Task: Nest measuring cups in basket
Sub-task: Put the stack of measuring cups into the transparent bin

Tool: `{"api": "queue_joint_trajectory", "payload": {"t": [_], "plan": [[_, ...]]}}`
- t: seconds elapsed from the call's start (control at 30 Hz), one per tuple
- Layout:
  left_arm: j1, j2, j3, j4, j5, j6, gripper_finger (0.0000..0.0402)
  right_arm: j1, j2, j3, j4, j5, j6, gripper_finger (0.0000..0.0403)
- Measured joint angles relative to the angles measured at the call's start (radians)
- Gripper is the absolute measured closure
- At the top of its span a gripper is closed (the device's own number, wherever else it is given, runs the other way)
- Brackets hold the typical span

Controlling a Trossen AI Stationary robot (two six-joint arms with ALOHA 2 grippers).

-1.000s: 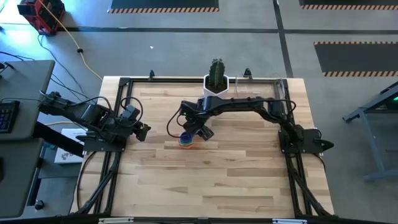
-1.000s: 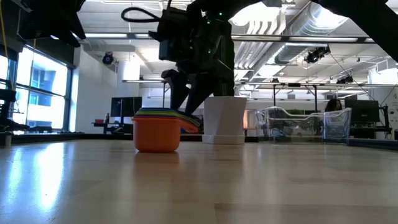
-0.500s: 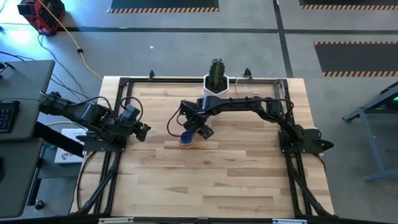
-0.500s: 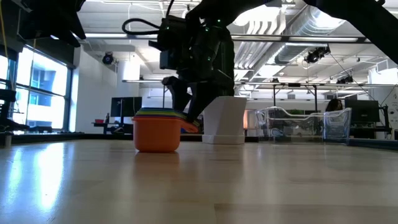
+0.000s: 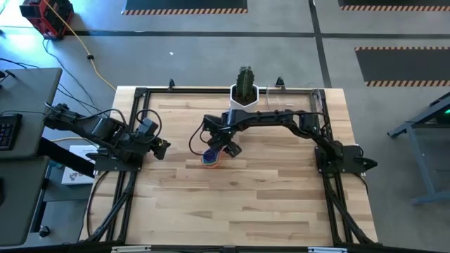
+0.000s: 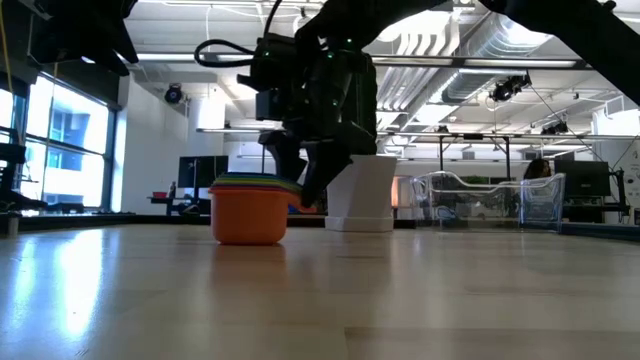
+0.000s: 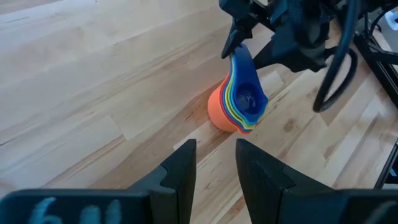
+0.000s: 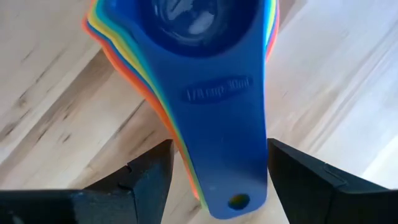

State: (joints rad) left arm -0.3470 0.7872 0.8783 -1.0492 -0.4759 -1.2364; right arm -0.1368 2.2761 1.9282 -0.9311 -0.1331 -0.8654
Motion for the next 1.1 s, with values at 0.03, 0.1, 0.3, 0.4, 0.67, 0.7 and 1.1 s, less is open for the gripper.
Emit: {"api": "queue_joint_trajectory", "payload": {"t": [0.03, 0.1, 0.3, 0.4, 0.67, 0.7, 1.1], "plan": [[0.000, 0.000, 0.000, 0.000, 0.000, 0.000, 0.0298, 0.000, 0.000, 0.000, 0.002, 0.000, 0.000, 0.0158], [0.000, 0.000, 0.000, 0.000, -0.001, 0.000, 0.0298, 0.000, 0.005, 0.000, 0.008, -0.001, 0.000, 0.0158], [0.000, 0.000, 0.000, 0.000, -0.005, 0.002, 0.0298, 0.006, 0.014, 0.000, 0.023, 0.002, 0.000, 0.0166], [0.000, 0.000, 0.000, 0.000, -0.006, 0.002, 0.0298, 0.012, 0.022, 0.000, 0.029, 0.003, 0.000, 0.0184], [0.000, 0.000, 0.000, 0.000, -0.006, 0.002, 0.0298, 0.013, 0.037, 0.000, 0.015, 0.012, 0.047, 0.0241], [0.000, 0.000, 0.000, 0.000, -0.006, 0.002, 0.0298, 0.013, 0.037, 0.000, 0.014, 0.014, 0.053, 0.0248], [0.000, 0.000, 0.000, 0.000, -0.010, 0.001, 0.0298, 0.033, 0.036, 0.000, -0.027, 0.092, 0.081, 0.0277]]}}
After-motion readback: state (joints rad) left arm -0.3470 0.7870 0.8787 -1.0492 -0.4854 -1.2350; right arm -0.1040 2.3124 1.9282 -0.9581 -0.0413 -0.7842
